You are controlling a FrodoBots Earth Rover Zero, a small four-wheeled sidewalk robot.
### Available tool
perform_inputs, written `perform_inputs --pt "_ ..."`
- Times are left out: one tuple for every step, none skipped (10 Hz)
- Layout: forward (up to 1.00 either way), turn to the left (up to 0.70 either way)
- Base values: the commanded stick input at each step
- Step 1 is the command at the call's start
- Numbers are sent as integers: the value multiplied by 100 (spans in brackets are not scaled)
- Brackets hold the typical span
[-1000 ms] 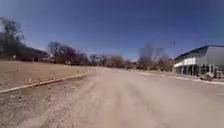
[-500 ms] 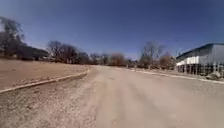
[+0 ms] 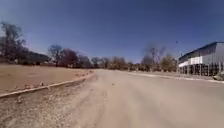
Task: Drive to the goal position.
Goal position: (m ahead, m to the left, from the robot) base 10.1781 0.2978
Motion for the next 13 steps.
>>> perform_inputs --pt "100 27" --pt "100 27" --pt "100 0" --pt "100 0" --pt "100 0" --pt "100 0" --pt "100 0" --pt "100 0" --pt "100 0" --pt "100 0" --pt "100 0" --pt "100 0" --pt "100 0"
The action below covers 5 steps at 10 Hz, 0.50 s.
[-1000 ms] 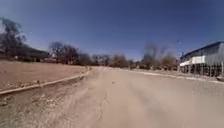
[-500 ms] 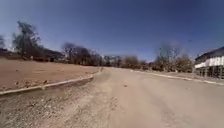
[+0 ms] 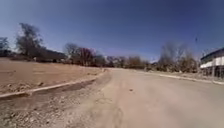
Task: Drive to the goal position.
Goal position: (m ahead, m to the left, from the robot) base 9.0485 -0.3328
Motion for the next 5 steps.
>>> perform_inputs --pt "100 0" --pt "100 0" --pt "100 0" --pt "100 0" --pt "100 0"
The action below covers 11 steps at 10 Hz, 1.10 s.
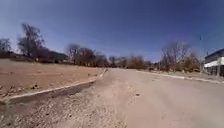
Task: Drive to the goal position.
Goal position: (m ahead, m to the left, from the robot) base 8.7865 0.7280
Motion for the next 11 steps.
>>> perform_inputs --pt "100 -8" --pt "100 -20" --pt "100 -27" --pt "100 -27" --pt "100 -27" --pt "100 -27" --pt "100 -27" --pt "100 -27" --pt "100 -27" --pt "100 -27" --pt "100 -27"
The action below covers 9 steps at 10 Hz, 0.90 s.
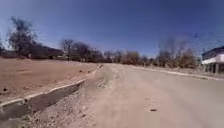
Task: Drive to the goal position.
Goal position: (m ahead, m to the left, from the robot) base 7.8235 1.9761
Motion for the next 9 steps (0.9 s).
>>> perform_inputs --pt "100 -27" --pt "100 0" --pt "100 0" --pt "100 0" --pt "100 0" --pt "100 0" --pt "100 0" --pt "100 0" --pt "100 0"
